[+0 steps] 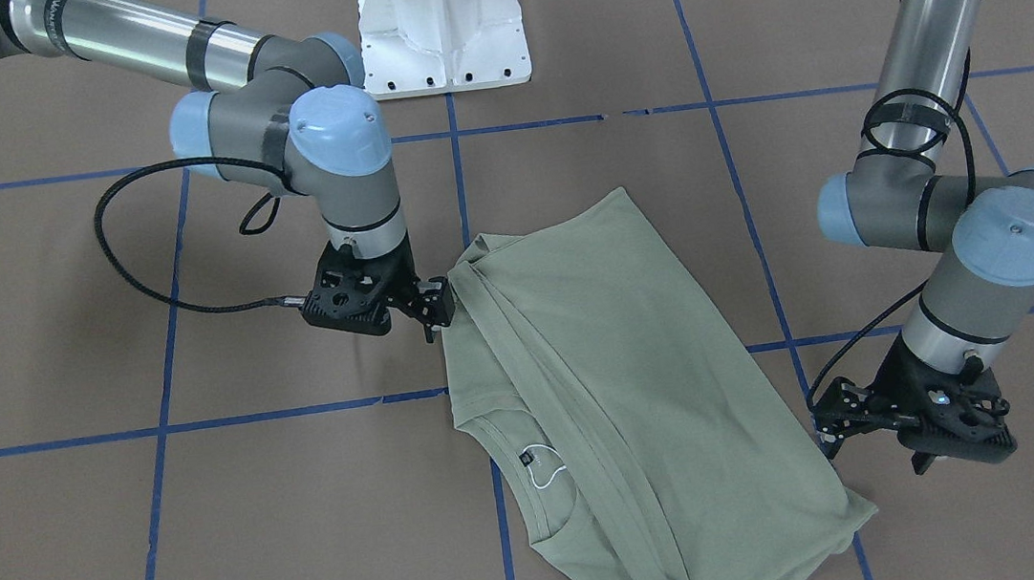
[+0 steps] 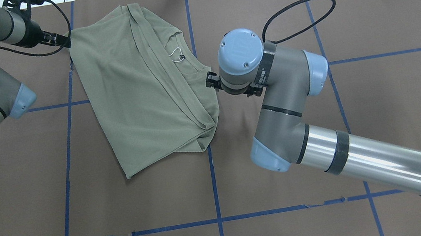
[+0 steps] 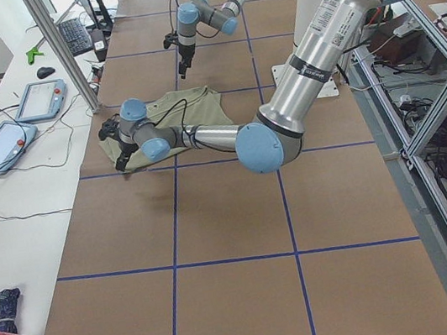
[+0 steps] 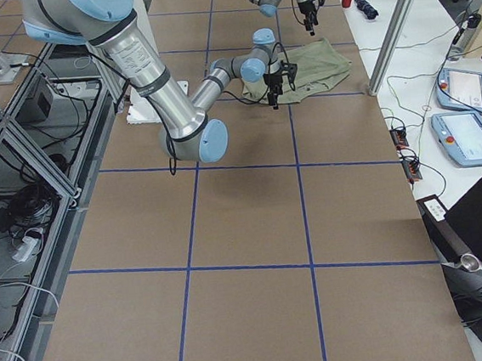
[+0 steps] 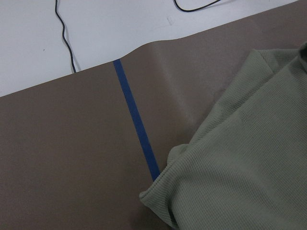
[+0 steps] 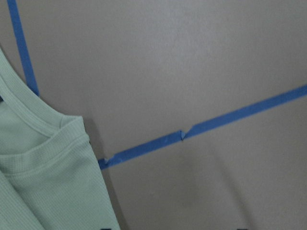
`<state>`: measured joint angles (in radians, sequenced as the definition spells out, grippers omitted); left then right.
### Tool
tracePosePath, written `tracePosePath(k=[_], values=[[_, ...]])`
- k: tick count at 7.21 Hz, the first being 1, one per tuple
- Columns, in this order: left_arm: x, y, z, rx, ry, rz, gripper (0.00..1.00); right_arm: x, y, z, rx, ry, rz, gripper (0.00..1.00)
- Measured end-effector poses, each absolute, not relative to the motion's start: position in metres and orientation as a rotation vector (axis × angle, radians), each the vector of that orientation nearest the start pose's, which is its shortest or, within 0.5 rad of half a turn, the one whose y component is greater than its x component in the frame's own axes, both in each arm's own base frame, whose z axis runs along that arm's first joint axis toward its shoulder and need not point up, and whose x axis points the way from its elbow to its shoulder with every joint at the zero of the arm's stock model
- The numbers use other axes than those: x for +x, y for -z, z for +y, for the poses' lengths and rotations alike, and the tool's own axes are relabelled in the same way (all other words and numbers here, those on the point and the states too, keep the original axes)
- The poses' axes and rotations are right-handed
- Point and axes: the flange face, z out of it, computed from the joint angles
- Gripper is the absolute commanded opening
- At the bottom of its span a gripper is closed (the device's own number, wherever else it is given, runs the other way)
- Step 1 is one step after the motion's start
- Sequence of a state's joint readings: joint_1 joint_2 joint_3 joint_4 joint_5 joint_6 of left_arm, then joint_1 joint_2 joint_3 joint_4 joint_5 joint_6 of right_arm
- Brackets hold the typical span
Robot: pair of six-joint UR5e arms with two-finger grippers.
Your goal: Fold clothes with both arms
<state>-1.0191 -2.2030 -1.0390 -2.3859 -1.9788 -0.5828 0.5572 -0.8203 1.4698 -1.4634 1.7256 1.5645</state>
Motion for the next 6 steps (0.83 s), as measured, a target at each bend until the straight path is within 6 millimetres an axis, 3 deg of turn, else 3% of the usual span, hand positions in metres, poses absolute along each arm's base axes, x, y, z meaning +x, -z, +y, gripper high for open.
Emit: tracePosePath(k=[2, 4, 5, 6], values=[[0.323, -0.448, -0.702, 0.549, -0.159, 0.815, 1.0, -0.593, -0.238, -0.466, 0.047, -0.545, -0.78, 0.66], [0.323, -0.449, -0.7, 0.547, -0.159, 0.816, 1.0, -0.608, -0.244, -0.457, 0.055, -0.564, -0.798, 0.62], [0.322, -0.45, -0.7, 0.547, -0.159, 0.816, 1.0, -0.614, -0.245, -0.457, 0.057, -0.563, -0.807, 0.55], [0.322, -0.45, -0.699, 0.546, -0.159, 0.816, 1.0, -0.618, -0.245, -0.457, 0.057, -0.563, -0.81, 0.31]])
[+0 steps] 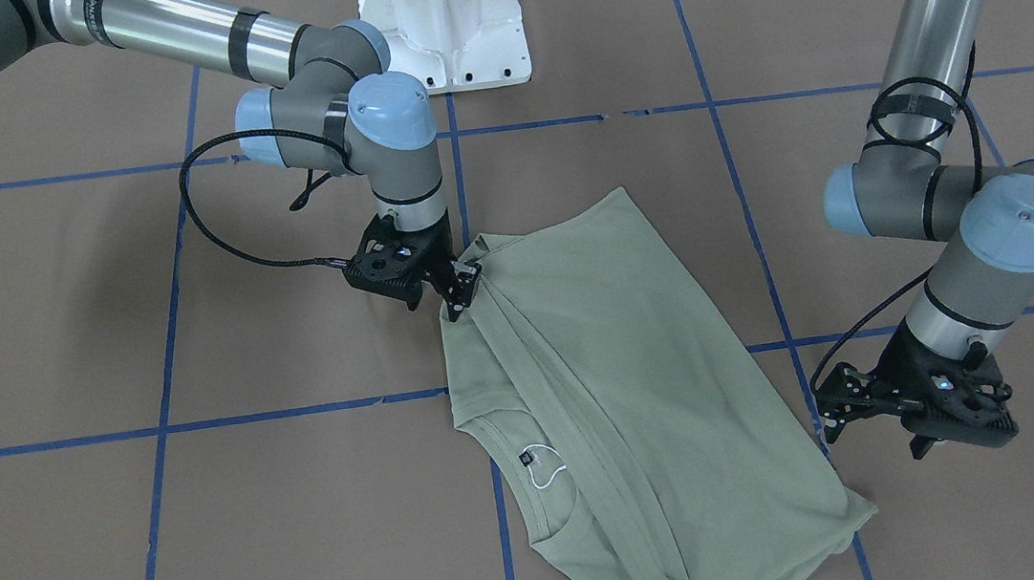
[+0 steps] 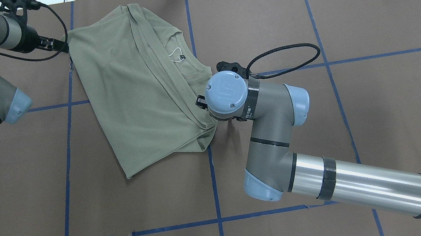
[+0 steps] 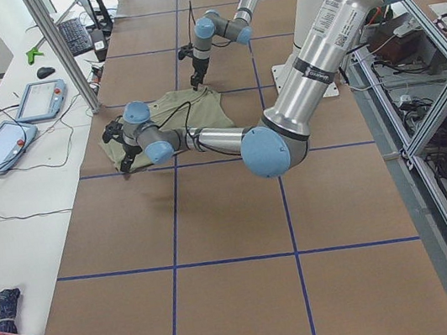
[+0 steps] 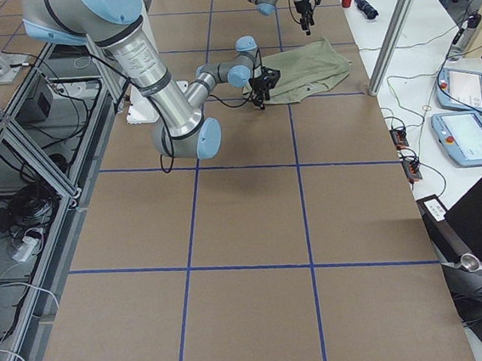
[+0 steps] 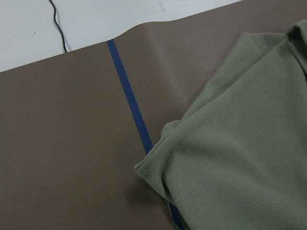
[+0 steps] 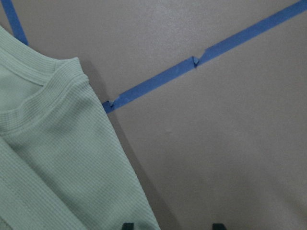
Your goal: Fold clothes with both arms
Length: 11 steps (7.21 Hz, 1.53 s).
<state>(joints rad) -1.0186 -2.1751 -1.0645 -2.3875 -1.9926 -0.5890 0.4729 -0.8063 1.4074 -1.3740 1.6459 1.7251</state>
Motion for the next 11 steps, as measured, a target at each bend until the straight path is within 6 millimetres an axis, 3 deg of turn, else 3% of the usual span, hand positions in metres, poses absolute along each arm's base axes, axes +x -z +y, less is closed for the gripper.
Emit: tracePosePath(k=[3, 6, 8, 9, 11], values=[[0.322, -0.454, -0.698, 0.543, -0.159, 0.814, 1.0, -0.621, -0.237, -0.458, 0.057, -0.565, -0.822, 0.0], [0.323, -0.455, -0.698, 0.542, -0.159, 0.813, 1.0, -0.624, -0.235, -0.453, 0.053, -0.559, -0.826, 0.0], [0.325, -0.455, -0.697, 0.539, -0.159, 0.814, 1.0, -0.611, -0.233, -0.446, 0.052, -0.553, -0.842, 0.0], [0.326, -0.454, -0.696, 0.537, -0.157, 0.816, 1.0, -0.593, -0.24, -0.427, 0.048, -0.543, -0.851, 0.0], [0.328, -0.454, -0.695, 0.537, -0.155, 0.82, 1.0, -0.558, -0.249, -0.348, 0.042, -0.497, -0.861, 0.0]])
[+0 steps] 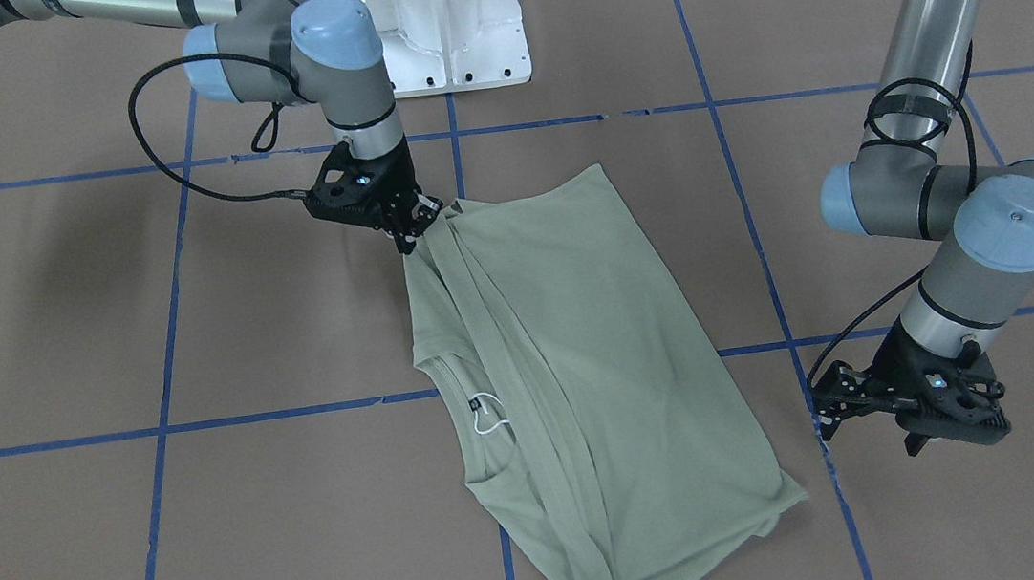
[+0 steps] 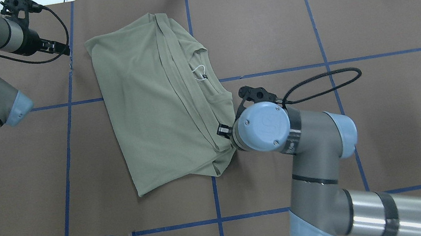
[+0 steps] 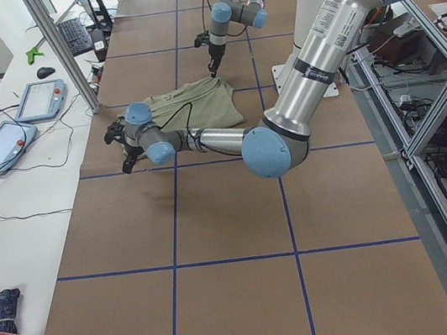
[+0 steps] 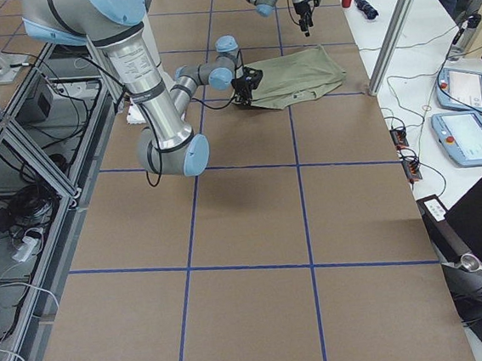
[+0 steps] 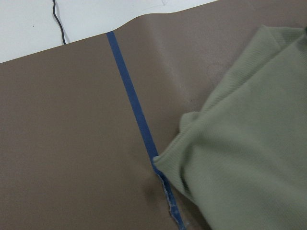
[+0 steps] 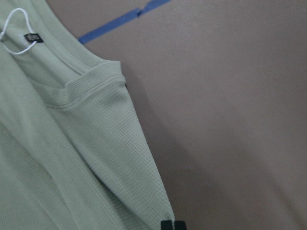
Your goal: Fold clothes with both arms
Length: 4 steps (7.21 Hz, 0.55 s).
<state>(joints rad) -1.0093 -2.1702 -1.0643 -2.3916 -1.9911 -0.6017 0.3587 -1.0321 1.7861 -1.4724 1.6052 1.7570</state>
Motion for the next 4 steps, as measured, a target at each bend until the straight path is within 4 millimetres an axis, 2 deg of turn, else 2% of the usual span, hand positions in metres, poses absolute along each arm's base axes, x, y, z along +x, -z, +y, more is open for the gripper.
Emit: tracePosePath(k=[2, 3, 4], values=[[0.329, -0.455, -0.694, 0.537, -0.156, 0.822, 1.0, -0.539, -0.243, -0.28, 0.037, -0.481, -0.853, 0.0], [0.329, -0.458, -0.693, 0.537, -0.157, 0.822, 1.0, -0.541, -0.244, -0.258, 0.048, -0.472, -0.839, 0.0], [0.328, -0.46, -0.691, 0.542, -0.156, 0.826, 1.0, -0.543, -0.248, -0.244, 0.058, -0.46, -0.826, 0.99]])
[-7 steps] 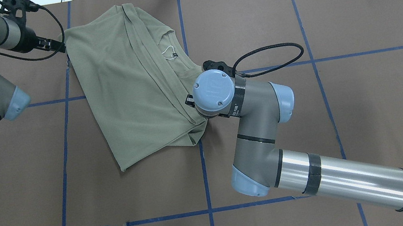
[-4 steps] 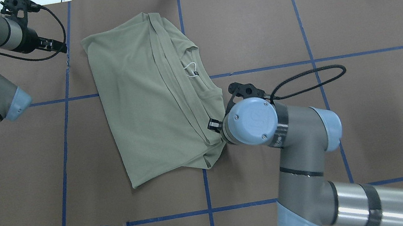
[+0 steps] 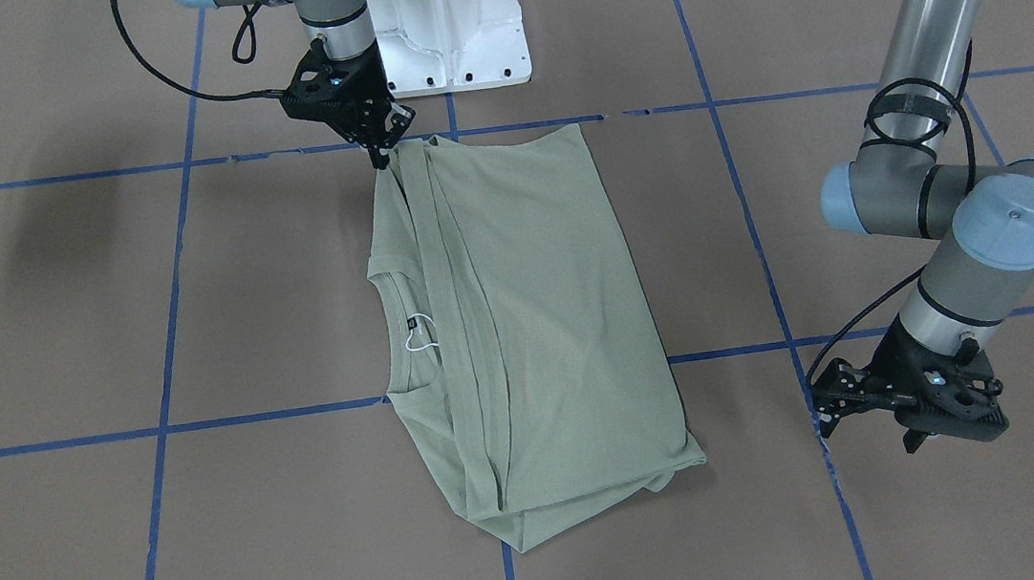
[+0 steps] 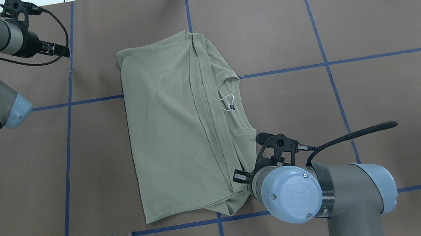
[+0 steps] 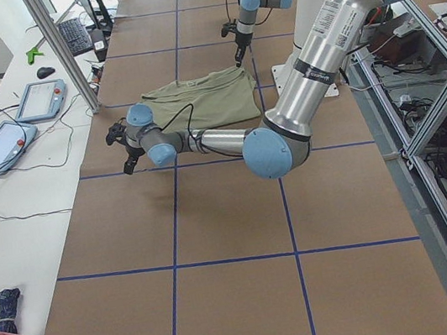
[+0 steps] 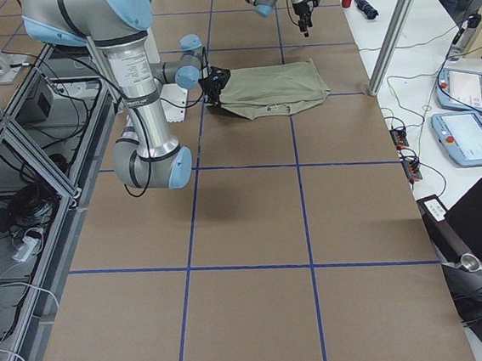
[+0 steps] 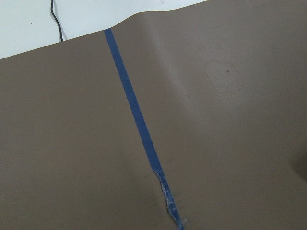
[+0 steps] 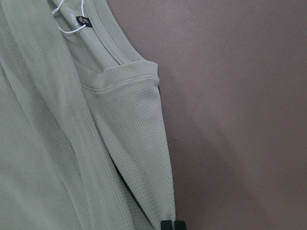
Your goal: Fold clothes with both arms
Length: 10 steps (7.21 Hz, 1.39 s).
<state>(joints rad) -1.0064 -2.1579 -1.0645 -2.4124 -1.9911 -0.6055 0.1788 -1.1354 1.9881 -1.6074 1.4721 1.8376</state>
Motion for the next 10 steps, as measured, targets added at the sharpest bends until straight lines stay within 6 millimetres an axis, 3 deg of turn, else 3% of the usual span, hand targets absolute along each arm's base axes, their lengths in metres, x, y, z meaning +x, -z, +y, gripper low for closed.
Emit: tracePosePath(k=[2, 3, 4, 6, 7, 8, 9, 10], values=[[0.327, -0.463, -0.689, 0.547, -0.149, 0.834, 1.0, -0.548, -0.258, -0.227, 0.07, -0.433, -0.803, 1.0], [0.326, -0.462, -0.689, 0.547, -0.148, 0.837, 1.0, -0.546, -0.258, -0.233, 0.085, -0.404, -0.797, 1.0], [0.327, -0.461, -0.688, 0.548, -0.147, 0.839, 1.0, -0.54, -0.251, -0.252, 0.108, -0.338, -0.792, 1.0], [0.327, -0.459, -0.688, 0.55, -0.145, 0.843, 1.0, -0.529, -0.219, -0.316, 0.137, -0.195, -0.781, 1.0], [0.327, -0.459, -0.688, 0.549, -0.145, 0.843, 1.0, -0.541, -0.203, -0.346, 0.153, -0.141, -0.767, 1.0], [0.327, -0.458, -0.688, 0.55, -0.144, 0.844, 1.0, -0.567, -0.189, -0.369, 0.161, -0.107, -0.743, 0.95], [0.327, -0.458, -0.687, 0.551, -0.145, 0.844, 1.0, -0.593, -0.18, -0.385, 0.164, -0.076, -0.713, 0.74], [0.327, -0.458, -0.687, 0.552, -0.145, 0.845, 1.0, -0.614, -0.177, -0.394, 0.165, -0.047, -0.682, 0.6]])
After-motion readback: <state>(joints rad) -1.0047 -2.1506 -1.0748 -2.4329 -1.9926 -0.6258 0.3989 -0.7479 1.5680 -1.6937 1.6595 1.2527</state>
